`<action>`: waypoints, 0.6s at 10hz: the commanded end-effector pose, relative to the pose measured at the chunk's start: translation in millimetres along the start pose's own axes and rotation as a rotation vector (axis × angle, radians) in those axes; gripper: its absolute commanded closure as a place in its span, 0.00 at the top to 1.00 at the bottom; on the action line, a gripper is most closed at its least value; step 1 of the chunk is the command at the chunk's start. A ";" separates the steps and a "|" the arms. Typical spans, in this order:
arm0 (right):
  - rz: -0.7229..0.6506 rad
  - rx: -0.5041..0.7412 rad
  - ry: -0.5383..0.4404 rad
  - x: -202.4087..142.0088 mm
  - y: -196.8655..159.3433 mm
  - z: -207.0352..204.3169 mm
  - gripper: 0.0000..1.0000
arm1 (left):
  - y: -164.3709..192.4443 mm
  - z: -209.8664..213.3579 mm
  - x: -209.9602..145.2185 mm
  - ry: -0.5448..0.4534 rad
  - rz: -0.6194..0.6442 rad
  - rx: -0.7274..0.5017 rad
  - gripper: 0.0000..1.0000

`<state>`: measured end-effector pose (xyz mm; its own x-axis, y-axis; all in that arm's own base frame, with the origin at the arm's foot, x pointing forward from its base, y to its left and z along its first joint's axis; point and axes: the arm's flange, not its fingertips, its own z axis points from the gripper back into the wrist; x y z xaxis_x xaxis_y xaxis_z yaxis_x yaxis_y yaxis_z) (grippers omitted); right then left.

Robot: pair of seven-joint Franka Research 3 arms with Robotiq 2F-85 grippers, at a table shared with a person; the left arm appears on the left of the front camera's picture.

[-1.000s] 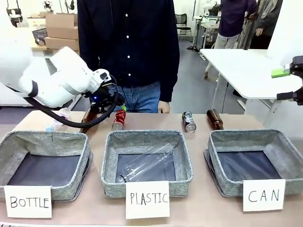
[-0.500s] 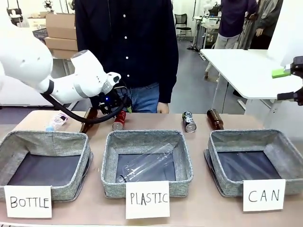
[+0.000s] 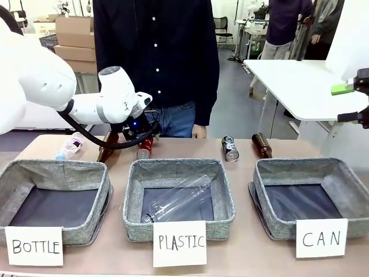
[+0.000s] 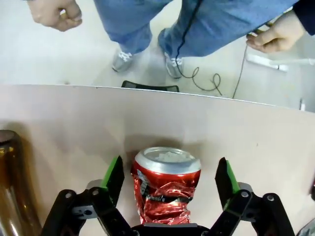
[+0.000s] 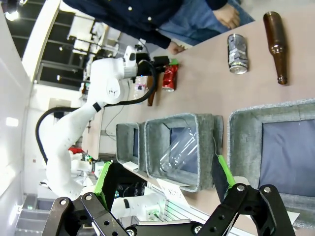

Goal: Sort the can waste into the basket.
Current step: Pick up the can waste from the table and place it in the right Fabric basket.

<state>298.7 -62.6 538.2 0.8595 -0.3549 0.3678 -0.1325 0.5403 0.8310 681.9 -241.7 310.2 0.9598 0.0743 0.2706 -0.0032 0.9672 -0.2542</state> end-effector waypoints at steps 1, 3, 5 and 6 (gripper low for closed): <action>0.026 0.027 -0.014 4.4 0.7 -2.9 1.00 | -7.7 1.5 6.9 -0.005 0.028 0.044 0.42; 0.026 0.027 -0.014 4.4 0.7 -2.9 1.00 | -6.0 3.1 7.5 -0.010 0.032 0.056 0.00; 0.026 0.027 -0.014 4.4 0.7 -2.9 1.00 | -5.4 7.0 3.9 -0.016 0.018 0.055 0.00; 0.026 0.027 -0.014 4.4 0.7 -2.9 1.00 | -5.4 10.9 1.9 -0.014 0.012 0.040 0.04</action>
<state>298.6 -62.6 538.3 0.8595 -0.3546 0.3681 -0.1332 0.5400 0.8311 684.6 -244.6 315.9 0.9575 0.0848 0.2758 -0.0169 0.9707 -0.2399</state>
